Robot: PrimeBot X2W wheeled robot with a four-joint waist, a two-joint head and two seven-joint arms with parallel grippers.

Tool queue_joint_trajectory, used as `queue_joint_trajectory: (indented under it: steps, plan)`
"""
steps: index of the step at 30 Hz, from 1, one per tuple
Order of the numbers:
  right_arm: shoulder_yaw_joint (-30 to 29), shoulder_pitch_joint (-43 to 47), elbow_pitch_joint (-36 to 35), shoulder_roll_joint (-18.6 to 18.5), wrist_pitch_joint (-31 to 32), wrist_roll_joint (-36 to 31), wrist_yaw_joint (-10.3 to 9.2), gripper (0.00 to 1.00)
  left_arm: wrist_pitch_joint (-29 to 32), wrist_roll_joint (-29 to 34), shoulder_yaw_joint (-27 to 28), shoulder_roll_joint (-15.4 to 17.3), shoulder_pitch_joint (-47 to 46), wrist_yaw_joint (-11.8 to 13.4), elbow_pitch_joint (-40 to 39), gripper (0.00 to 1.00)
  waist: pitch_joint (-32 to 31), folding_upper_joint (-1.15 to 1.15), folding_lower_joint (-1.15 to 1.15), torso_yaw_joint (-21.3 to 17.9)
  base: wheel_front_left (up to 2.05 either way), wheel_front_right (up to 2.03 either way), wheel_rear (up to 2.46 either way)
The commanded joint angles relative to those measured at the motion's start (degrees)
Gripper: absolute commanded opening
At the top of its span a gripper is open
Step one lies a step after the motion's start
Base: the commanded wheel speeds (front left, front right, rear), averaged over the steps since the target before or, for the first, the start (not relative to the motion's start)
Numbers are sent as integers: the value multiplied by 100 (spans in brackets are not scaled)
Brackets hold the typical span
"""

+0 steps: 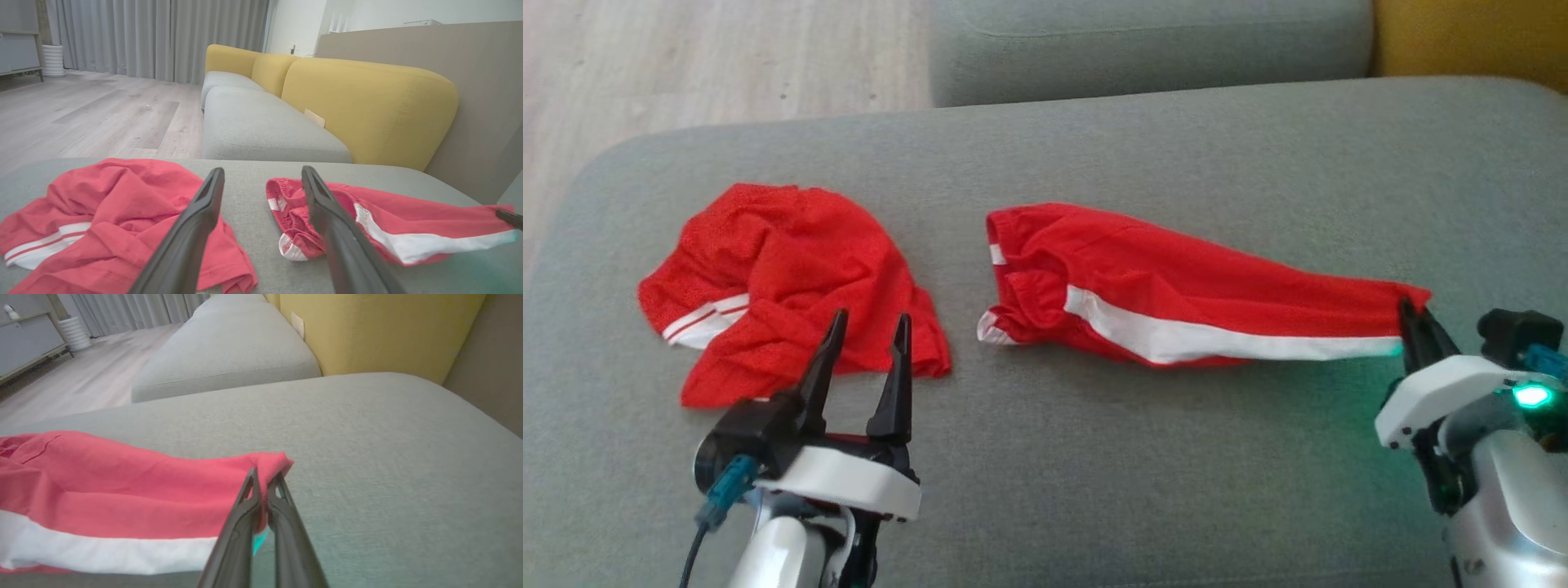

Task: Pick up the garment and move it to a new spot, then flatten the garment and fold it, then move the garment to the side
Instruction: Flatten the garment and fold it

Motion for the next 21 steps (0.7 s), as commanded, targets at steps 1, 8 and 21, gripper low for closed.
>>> queue_joint_trajectory:
  steps: [1, 8, 21]
  plan:
    - [33, -138, -290, -121, 48, -195, -5, 0, -45, 54, 186, 5, -355, -26, -191, 100, 49, 0, 0, -139, 0, 0, 0]
    - [-278, 92, -500, 139, 165, -485, -5, 38, -45, 11, 78, 5, -398, -18, -148, 100, 13, 0, 0, -253, 0, 0, 0]
    - [-278, 761, -1876, 658, -921, -314, -5, 100, -45, -105, -14, 5, -306, 50, -195, 100, -141, 0, 0, -281, 0, 0, 0]
